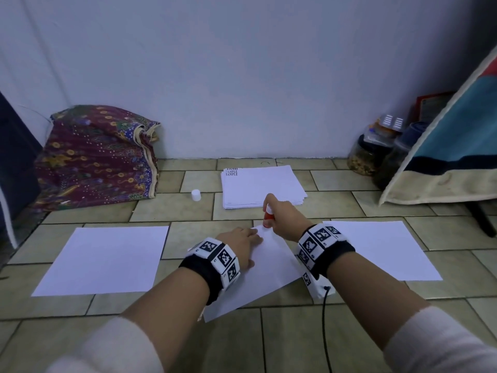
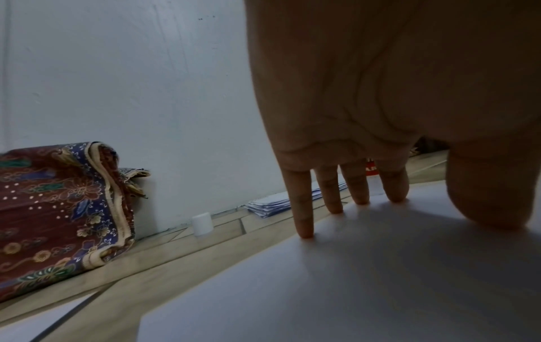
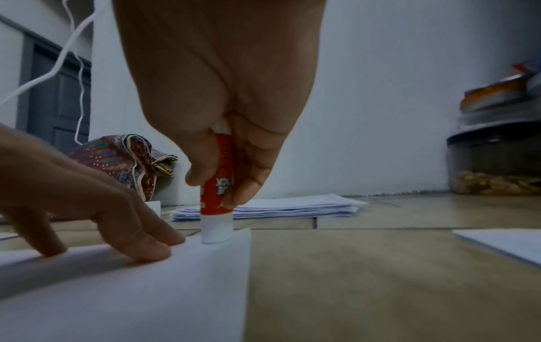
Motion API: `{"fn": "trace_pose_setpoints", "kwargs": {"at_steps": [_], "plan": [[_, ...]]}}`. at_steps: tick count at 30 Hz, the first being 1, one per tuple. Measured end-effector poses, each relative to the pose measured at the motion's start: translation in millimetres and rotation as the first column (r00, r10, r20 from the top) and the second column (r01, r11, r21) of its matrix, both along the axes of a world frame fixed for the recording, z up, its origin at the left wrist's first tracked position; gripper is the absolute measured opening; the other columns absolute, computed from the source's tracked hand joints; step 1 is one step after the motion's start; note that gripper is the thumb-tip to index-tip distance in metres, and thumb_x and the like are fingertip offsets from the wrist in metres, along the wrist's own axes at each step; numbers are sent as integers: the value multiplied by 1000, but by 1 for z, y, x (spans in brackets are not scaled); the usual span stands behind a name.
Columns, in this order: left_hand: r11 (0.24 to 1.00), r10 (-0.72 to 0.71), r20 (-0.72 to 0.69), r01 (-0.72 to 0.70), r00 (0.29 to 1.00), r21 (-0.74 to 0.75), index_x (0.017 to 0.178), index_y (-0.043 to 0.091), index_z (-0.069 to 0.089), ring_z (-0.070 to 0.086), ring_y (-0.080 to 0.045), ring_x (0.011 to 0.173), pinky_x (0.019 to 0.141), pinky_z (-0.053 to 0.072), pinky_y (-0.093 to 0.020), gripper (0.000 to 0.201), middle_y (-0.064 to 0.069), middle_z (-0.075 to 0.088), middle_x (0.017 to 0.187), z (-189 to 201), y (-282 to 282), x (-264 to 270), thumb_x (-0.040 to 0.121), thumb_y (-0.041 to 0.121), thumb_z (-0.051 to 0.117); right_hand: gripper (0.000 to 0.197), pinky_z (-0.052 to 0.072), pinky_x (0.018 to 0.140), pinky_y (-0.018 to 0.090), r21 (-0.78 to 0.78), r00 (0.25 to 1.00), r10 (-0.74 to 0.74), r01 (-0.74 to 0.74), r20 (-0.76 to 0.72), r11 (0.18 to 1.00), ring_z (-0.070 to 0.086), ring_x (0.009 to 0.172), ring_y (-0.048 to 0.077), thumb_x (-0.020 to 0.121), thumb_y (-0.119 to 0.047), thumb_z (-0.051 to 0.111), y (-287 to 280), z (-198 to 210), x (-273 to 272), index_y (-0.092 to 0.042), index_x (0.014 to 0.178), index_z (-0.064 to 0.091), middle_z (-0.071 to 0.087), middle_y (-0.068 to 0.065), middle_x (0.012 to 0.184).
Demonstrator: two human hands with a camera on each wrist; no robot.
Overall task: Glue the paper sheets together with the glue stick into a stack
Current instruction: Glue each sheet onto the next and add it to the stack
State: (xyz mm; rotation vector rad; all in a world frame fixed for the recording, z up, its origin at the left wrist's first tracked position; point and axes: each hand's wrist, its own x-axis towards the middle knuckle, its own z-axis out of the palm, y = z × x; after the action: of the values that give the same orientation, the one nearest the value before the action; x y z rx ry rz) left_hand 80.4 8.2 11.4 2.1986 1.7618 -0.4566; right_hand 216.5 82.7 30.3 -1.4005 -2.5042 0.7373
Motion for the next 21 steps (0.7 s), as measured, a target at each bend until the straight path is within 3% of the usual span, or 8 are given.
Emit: {"fn": "trace_pose_setpoints", "kwargs": {"at_steps": [3, 8, 13, 18, 21], "plan": [[1000, 5, 8, -5, 1000, 0, 151, 30, 22, 21, -17, 143, 110, 35, -41, 67, 8, 13, 160, 1, 0, 0, 94, 36, 56, 24, 44, 69, 29, -26, 998, 54, -53, 27, 998, 58, 86, 26, 90, -1, 55, 1, 1, 9, -13, 107, 41, 65, 13, 99], [1000, -8, 17, 8, 1000, 2, 151, 28, 21, 19, -18, 144, 111, 31, -40, 67, 6, 12, 160, 3, 0, 0, 94, 35, 56, 29, 50, 80, 32, -54, 989, 123, -119, 84, 991, 59, 96, 25, 89, -8, 62, -5, 2, 25, -22, 99, 39, 66, 9, 104], [999, -33, 7, 33, 999, -2, 152, 27, 19, 19, -19, 143, 109, 34, -41, 69, 5, 11, 160, 2, 1, -2, 95, 35, 55, 24, 42, 64, 14, -84, 977, 196, -190, 79, 978, 58, 83, 12, 89, -8, 61, -20, 5, 48, -20, 98, 42, 68, 2, 99], [996, -82, -6, 81, 997, -39, 152, 37, 10, 18, -23, 143, 106, 38, -44, 76, 0, 10, 160, 2, 3, -2, 93, 31, 58, 24, 55, 80, 28, -157, 963, 265, -253, 58, 955, 66, 88, 15, 89, -2, 57, -31, 4, 71, -20, 94, 42, 69, 4, 95], [993, -117, -39, 116, 992, -33, 150, 41, 15, 17, -23, 143, 103, 38, -43, 71, -1, 11, 159, 4, 4, -3, 93, 37, 57, 25, 55, 76, 28, -189, 965, 258, -243, 55, 951, 66, 85, 14, 87, -6, 63, -30, 5, 82, -21, 91, 43, 69, 1, 94]]}}
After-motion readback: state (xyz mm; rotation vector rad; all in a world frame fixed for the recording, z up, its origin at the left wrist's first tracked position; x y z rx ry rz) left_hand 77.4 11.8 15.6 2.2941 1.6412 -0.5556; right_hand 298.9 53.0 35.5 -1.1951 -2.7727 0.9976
